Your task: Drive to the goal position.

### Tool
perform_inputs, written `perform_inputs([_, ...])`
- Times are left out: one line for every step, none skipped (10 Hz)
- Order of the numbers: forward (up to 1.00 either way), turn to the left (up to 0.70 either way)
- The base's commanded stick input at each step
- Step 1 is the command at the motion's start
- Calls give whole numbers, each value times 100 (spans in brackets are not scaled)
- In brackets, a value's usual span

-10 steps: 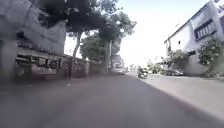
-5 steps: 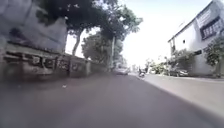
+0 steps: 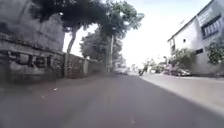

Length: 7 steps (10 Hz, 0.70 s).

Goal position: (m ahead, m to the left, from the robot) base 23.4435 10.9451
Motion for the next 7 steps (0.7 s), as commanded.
perform_inputs([100, -34])
perform_inputs([100, -12])
perform_inputs([100, 0])
perform_inputs([100, 0])
perform_inputs([100, 0])
perform_inputs([100, 0])
perform_inputs([100, 0])
